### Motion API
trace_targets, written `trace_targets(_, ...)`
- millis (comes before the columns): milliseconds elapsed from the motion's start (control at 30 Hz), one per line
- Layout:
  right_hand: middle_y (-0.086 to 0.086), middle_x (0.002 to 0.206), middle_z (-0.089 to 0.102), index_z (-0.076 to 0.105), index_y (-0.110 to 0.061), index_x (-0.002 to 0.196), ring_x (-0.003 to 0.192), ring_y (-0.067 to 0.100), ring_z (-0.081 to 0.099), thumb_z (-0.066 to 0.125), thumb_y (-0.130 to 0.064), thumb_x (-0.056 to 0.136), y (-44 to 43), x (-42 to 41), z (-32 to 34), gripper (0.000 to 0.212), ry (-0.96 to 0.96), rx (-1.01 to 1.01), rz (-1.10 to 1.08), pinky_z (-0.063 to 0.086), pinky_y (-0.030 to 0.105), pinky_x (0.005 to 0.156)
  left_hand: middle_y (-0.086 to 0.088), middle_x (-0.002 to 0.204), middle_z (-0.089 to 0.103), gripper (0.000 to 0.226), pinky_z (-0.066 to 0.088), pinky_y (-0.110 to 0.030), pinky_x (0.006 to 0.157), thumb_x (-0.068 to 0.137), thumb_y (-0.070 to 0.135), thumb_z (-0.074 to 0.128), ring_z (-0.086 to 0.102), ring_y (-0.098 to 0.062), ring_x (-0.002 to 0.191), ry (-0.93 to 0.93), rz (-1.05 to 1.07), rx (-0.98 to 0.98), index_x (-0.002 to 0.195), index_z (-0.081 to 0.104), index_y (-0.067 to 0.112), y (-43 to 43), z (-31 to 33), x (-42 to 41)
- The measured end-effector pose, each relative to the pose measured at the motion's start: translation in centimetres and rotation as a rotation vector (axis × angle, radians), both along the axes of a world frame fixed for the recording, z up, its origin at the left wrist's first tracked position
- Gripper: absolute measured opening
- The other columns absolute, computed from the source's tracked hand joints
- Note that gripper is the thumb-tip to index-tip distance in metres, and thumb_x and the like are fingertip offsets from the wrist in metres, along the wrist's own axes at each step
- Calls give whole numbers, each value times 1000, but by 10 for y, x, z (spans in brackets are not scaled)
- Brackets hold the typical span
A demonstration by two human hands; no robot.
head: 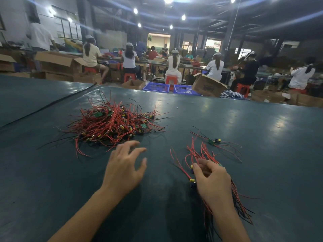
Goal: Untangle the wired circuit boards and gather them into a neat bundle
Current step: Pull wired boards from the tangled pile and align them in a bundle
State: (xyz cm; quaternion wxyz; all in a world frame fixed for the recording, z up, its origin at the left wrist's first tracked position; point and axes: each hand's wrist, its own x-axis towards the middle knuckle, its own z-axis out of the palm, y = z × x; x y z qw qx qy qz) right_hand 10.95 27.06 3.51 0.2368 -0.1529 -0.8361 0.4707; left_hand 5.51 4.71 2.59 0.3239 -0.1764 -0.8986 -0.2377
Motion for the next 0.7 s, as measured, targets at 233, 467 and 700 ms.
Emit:
trace_targets(233, -9, 104, 70, 69, -15, 118, 95, 1, 65, 69, -20, 89, -21, 3, 1, 29, 118, 86, 185, 53, 20, 84, -7, 159, 22, 48, 28, -49, 110, 95, 31, 49, 17, -25, 144, -330, 307, -114, 143, 43, 26, -45, -17, -35)
trace_targets(467, -7, 132, 58, 54, -20, 136, 121, 1, 53, 65, -25, 92, -53, 5, -17, 46, -56, -12, 476, 42, 13, 100, -6, 112, 66, 27, 43, -40, 93, 96, 21, 54, 54, -26, 106, -359, 273, -7, 120, 63, 13, -59, -23, -46)
trace_targets(700, 5, 158, 27, 37, -23, 149, 147, 18, 21, 54, -40, 95, -41, 0, -22, 59, -265, 210, 236, 22, 30, 116, -8, 100, 70, 24, 48, -34, 87, 92, 4, 53, 59, -22, 96, -222, 153, 126, 109, 70, 4, -47, -19, -38)
